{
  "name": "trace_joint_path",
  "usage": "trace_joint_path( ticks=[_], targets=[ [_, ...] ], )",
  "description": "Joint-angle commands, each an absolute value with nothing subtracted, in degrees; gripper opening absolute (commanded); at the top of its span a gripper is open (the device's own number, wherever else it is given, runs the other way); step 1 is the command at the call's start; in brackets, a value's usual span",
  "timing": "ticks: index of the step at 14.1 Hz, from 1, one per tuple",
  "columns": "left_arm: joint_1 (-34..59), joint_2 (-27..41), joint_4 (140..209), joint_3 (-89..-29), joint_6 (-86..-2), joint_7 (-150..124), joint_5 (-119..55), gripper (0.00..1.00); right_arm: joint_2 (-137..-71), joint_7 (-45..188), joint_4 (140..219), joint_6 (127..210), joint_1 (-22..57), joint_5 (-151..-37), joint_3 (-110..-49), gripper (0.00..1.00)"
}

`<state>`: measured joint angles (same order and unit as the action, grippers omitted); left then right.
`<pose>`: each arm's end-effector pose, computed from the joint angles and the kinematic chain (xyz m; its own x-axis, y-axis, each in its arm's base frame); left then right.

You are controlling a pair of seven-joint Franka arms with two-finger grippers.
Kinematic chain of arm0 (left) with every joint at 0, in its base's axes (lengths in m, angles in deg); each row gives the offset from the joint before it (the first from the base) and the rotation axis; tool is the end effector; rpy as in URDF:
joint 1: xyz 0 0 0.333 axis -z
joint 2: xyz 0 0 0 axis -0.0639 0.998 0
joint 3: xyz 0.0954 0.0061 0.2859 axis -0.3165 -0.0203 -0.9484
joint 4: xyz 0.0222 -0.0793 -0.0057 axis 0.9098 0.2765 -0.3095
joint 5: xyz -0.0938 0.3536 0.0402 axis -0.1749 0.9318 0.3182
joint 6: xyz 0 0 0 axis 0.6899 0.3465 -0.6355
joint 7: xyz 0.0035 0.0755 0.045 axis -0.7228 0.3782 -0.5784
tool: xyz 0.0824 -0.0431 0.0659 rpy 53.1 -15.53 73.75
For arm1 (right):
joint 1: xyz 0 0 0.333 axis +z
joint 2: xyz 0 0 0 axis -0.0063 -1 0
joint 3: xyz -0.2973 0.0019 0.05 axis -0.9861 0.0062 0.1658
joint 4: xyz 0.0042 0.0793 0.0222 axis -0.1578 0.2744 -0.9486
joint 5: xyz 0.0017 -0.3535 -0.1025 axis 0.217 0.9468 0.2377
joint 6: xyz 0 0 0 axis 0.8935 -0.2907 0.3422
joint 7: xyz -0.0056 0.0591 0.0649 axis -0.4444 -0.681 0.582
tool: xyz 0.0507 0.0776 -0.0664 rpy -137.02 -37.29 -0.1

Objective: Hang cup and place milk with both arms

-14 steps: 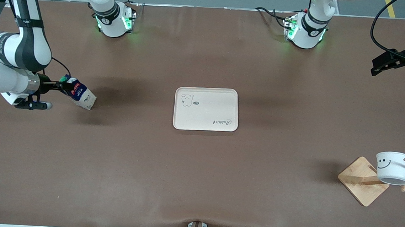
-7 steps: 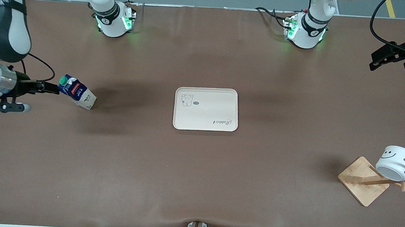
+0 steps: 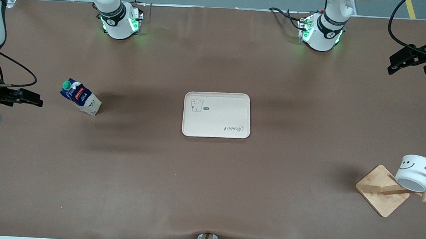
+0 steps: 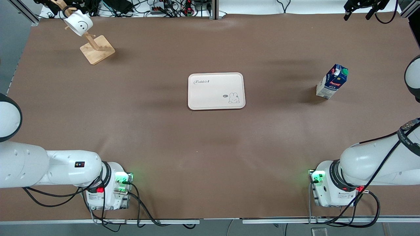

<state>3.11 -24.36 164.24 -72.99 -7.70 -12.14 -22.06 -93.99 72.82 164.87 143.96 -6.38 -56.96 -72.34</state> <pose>0.4793 -0.0325 0.6435 0.9964 0.0672 -0.0522 0.0656 -0.9973 -0.0320 0.5883 -0.0528 0.5140 0.9924 0.0207 -0.1217 0.0183 -0.9996 -0.0206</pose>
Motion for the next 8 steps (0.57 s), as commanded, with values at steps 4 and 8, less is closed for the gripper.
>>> trace_joint_path(
  ticks=[4,8],
  targets=[
    [3.31,-23.94,164.18,-73.56,-8.17,-12.71,-22.34,1.00,-91.53,70.93,163.09,139.94,-10.78,-66.84,-72.20,1.00],
    [3.31,-23.85,164.09,-73.47,-8.35,-12.80,-22.08,1.00,-91.27,70.23,161.32,141.34,-10.01,-64.34,-71.85,1.00]
  ],
)
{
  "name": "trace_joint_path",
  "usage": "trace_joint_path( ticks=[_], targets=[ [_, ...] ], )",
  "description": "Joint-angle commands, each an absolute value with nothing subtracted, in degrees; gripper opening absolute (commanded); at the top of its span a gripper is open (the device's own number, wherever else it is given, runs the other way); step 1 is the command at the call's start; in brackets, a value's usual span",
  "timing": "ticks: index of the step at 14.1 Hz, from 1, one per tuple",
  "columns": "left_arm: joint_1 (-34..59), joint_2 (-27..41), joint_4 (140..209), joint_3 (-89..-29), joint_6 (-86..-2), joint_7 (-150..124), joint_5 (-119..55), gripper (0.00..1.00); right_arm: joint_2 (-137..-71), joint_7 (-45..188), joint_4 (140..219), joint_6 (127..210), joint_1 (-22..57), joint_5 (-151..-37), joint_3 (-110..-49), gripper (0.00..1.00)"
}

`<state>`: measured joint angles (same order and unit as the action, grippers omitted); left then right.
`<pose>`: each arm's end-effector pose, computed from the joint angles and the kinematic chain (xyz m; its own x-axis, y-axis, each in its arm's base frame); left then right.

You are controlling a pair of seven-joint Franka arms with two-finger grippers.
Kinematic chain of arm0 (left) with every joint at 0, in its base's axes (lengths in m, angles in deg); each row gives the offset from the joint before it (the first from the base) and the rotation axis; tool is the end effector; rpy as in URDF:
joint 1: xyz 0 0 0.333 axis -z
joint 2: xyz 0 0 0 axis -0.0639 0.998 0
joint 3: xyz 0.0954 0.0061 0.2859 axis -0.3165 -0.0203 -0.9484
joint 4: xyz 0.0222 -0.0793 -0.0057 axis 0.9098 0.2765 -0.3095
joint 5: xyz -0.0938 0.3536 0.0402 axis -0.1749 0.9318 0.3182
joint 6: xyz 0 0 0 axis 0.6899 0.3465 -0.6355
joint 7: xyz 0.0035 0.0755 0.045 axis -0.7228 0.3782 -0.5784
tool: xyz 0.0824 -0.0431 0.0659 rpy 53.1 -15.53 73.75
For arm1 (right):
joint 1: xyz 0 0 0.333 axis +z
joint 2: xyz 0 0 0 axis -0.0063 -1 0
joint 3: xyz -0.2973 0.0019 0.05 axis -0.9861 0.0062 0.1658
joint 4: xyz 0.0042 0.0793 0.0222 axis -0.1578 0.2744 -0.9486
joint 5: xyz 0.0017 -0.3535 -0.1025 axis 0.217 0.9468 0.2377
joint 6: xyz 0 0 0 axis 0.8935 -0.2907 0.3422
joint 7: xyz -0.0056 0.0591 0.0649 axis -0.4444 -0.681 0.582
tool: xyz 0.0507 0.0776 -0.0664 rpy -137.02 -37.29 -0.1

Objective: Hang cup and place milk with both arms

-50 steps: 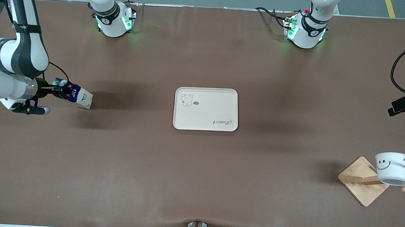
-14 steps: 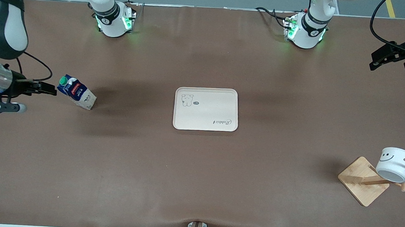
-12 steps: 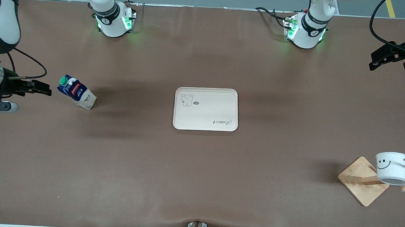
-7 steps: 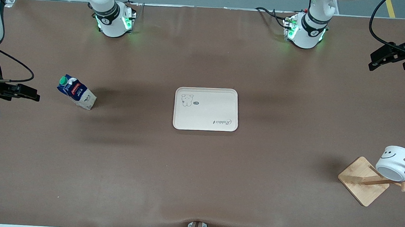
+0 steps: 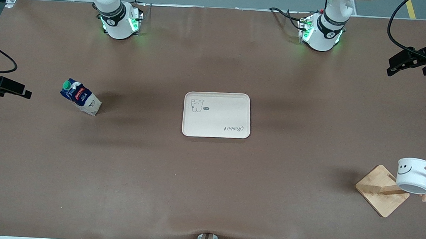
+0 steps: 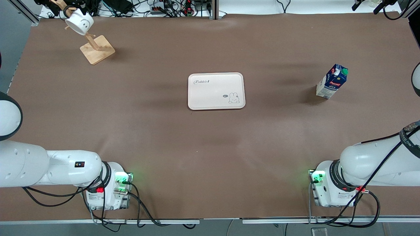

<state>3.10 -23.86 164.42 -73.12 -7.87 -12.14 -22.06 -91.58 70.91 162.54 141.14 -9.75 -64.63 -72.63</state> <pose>0.4824 -0.0313 0.6382 0.9957 0.0696 -0.0611 0.0677 -0.9972 -0.0323 0.5750 -0.0728 0.5539 0.9942 -0.0733 -0.0792 -0.0842 -0.9859 -0.1446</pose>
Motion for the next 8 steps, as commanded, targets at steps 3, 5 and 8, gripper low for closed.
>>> trace_joint_path(
  ticks=[3,5,8],
  targets=[
    [3.40,-23.76,162.86,-73.47,-8.35,-12.80,-22.34,1.00,-87.94,70.85,163.50,136.16,-10.10,-64.87,-71.94,1.00],
    [3.49,-23.15,162.68,-73.47,-8.53,-12.80,-22.34,1.00,-82.06,70.23,169.73,138.35,-7.48,-64.52,-71.76,1.00],
    [3.58,-21.40,161.89,-73.47,-8.61,-12.80,-22.86,1.00,-72.75,70.23,180.37,141.09,-7.37,-64.51,-71.94,1.00]
  ],
)
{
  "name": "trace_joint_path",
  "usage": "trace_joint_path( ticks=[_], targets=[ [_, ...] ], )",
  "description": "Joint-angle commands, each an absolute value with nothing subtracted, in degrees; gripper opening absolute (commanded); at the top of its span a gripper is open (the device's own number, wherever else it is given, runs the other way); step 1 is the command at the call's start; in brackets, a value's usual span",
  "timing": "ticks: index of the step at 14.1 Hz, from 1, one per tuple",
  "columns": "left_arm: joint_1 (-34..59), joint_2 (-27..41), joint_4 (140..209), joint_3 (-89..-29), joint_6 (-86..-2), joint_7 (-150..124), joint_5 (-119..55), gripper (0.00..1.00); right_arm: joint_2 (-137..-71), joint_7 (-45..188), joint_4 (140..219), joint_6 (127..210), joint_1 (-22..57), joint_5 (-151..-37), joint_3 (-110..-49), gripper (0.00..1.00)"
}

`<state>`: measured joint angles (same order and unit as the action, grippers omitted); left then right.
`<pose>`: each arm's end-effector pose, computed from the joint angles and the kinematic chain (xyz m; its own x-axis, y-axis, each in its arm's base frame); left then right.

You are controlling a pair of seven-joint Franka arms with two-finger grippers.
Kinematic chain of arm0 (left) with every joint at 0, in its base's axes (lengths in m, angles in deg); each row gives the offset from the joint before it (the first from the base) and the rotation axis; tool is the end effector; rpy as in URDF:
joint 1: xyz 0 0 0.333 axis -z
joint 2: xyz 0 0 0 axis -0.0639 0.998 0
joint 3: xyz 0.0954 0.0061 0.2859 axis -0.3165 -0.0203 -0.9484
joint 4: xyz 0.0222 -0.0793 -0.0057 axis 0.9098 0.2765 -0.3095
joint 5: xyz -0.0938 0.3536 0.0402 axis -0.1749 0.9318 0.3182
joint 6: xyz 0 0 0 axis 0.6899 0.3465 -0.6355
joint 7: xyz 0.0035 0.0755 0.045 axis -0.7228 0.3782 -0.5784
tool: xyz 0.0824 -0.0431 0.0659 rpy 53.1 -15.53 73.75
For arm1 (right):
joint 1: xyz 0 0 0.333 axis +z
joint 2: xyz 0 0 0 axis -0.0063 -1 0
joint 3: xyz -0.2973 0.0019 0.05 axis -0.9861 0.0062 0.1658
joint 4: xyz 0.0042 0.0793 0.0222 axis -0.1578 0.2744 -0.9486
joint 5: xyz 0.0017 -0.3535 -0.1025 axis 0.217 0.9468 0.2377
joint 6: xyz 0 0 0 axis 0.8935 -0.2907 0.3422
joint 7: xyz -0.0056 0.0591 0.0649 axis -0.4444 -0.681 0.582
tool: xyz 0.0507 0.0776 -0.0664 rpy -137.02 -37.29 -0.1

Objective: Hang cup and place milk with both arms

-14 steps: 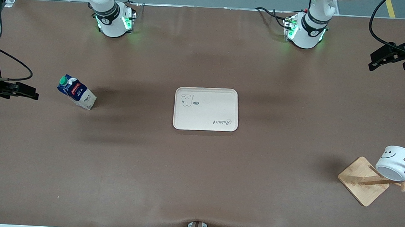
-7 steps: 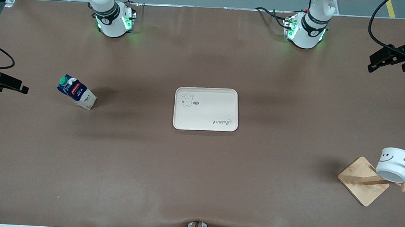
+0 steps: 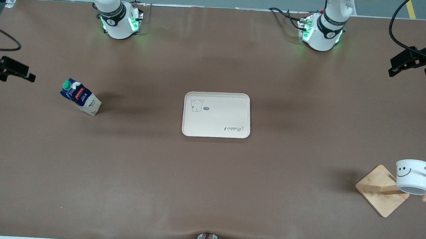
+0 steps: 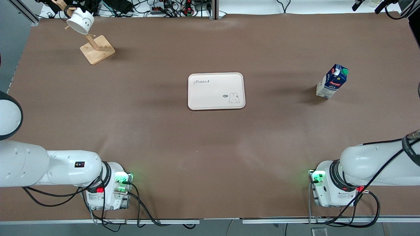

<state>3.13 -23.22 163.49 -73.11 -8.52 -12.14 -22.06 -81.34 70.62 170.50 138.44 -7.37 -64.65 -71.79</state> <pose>0.4872 -0.0318 0.6407 0.9966 0.0684 -0.0450 0.0672 -0.9973 -0.0293 0.5230 -0.0333 0.5880 0.9961 -0.0158 -0.0872 -0.0280 -0.9896 -0.1409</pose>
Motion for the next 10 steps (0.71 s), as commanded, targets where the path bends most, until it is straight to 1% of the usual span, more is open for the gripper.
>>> trace_joint_path(
  ticks=[1,4,7,9,10],
  targets=[
    [4.01,-21.13,161.54,-73.47,-8.61,-12.63,-22.78,1.00,-71.07,69.88,181.09,140.13,-7.11,-64.51,-71.85,1.00],
    [4.02,-19.63,160.84,-73.29,-8.88,-11.75,-22.95,1.00,-71.31,60.93,180.58,139.68,-5.98,-64.34,-71.67,1.00],
    [4.02,-19.89,161.10,-73.12,-10.90,-11.75,-23.04,1.00,-71.67,60.56,178.91,139.33,-5.18,-60.93,-71.59,1.00],
    [3.49,-21.38,163.37,-72.24,-12.21,-11.66,-22.95,1.00,-72.45,60.48,176.80,139.41,-2.55,-56.62,-70.62,1.00],
    [3.32,-22.87,165.30,-72.15,-14.04,-11.66,-22.95,1.00,-72.98,60.39,175.49,139.41,-1.67,-56.34,-70.62,1.00]
  ],
)
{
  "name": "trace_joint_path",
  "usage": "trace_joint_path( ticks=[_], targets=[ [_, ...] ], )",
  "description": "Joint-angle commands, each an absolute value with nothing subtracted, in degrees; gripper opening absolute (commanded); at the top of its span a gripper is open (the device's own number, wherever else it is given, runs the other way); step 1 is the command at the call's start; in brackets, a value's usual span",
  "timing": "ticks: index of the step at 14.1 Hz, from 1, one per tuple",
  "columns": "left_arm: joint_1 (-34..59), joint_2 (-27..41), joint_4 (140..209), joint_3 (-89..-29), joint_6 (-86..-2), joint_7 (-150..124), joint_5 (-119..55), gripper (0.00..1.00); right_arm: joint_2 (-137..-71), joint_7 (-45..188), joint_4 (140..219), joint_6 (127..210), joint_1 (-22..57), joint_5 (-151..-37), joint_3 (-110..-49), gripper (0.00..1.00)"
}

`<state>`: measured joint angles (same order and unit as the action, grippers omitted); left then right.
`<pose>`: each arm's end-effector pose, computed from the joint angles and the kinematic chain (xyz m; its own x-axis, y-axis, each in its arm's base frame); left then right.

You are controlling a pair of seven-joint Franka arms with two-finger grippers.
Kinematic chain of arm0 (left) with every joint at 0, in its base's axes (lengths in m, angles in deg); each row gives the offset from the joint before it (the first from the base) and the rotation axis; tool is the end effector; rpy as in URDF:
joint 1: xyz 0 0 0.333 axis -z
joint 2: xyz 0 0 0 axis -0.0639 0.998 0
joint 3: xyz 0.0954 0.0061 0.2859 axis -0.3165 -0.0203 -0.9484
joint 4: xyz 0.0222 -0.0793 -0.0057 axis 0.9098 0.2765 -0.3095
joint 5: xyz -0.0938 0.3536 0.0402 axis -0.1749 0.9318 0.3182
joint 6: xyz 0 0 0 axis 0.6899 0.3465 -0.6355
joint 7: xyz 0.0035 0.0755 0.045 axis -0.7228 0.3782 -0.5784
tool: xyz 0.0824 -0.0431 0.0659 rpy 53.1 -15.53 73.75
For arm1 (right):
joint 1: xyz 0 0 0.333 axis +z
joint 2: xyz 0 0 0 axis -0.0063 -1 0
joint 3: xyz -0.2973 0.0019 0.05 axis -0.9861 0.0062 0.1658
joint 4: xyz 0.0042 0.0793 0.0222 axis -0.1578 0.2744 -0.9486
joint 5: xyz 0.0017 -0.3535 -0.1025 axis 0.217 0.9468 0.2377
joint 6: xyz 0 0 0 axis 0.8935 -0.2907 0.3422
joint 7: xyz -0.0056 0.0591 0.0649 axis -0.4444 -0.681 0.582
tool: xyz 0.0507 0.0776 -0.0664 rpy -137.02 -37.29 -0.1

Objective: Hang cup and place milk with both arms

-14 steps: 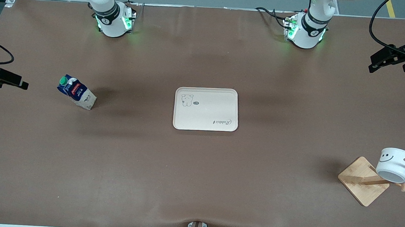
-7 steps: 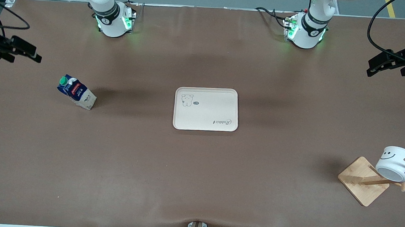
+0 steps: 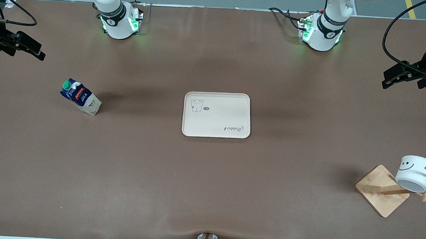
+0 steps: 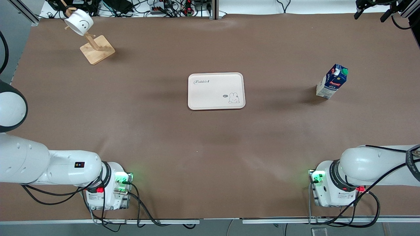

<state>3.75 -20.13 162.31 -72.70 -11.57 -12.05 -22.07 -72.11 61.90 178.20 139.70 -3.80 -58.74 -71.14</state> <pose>0.5091 -0.0414 0.6272 0.9984 0.0506 -0.0256 0.0501 -0.9985 -0.0228 0.4782 -0.0043 0.6103 0.9933 -0.1035 -0.0507 -0.1046 -0.9943 -0.0195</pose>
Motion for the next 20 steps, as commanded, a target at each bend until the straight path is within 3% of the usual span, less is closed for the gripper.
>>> trace_joint_path(
  ticks=[1,20],
  targets=[
    [3.31,-23.67,166.80,-72.15,-15.19,-11.66,-22.95,1.00,-73.94,60.56,174.43,139.41,-1.75,-56.60,-70.62,1.00],
    [2.88,-21.92,161.19,-73.56,-11.25,-12.10,-26.56,1.00,-77.20,64.08,170.73,137.57,-2.71,-57.22,-70.97,1.00]
  ],
)
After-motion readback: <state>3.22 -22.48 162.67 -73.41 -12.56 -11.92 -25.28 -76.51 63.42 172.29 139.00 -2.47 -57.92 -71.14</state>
